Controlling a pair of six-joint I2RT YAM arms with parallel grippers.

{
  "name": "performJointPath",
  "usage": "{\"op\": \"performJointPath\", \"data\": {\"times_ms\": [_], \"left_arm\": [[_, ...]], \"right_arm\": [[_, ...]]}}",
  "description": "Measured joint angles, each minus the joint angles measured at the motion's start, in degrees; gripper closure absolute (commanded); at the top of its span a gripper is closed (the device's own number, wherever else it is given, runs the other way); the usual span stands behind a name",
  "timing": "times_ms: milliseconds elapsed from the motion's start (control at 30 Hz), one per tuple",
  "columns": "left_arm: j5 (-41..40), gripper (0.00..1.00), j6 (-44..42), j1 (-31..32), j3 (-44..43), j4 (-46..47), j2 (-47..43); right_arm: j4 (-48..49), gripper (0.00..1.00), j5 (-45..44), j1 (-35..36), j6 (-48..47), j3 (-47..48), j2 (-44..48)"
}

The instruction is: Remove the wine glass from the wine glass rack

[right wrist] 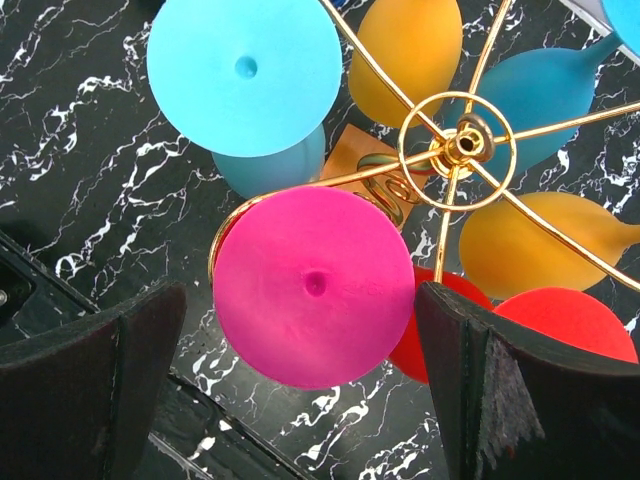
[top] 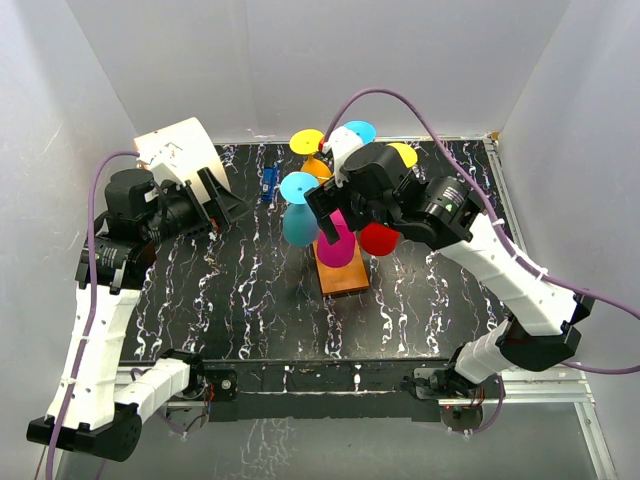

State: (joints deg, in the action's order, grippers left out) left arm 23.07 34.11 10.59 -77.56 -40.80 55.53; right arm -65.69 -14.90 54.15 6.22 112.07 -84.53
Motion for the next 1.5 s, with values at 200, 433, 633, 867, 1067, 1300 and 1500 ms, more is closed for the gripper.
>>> {"op": "performJointPath", "data": {"times_ms": [200, 433, 633, 867, 1067, 1300, 1500], "left_arm": [[0.0, 0.01, 0.0, 0.0, 0.0, -0.2, 0.0], [0.0, 0.01, 0.0, 0.0, 0.0, -0.5, 0.0], [0.0, 0.01, -0.1, 0.0, 0.0, -0.5, 0.0], [0.0, 0.01, -0.1, 0.0, 0.0, -0.4, 0.0], [-0.1, 0.01, -0.2, 0.0, 0.0, -0.5, 0.0], [-0.2, 0.01, -0.5, 0.0, 0.0, -0.5, 0.0], [-0.2, 0.01, -0.5, 0.0, 0.0, -0.6, 0.0]], "right_arm": [[0.3, 0.07, -0.1, 0.0, 0.6, -1.6, 0.0], [0.9, 0.14, -0.3, 0.0, 1.2, -2.1, 0.0], [1.3, 0.29, -0.6, 0.0, 1.4, -2.1, 0.0], [1.6, 0.36, -0.8, 0.0, 1.4, -2.1, 0.1], [1.6, 0.38, 0.2, 0.0, 1.0, -2.1, 0.3], [1.6, 0.39, 3.0, 0.0, -1.4, -2.1, 1.9], [2.0, 0.4, 6.6, 0.0, -2.4, -2.0, 2.0]]}}
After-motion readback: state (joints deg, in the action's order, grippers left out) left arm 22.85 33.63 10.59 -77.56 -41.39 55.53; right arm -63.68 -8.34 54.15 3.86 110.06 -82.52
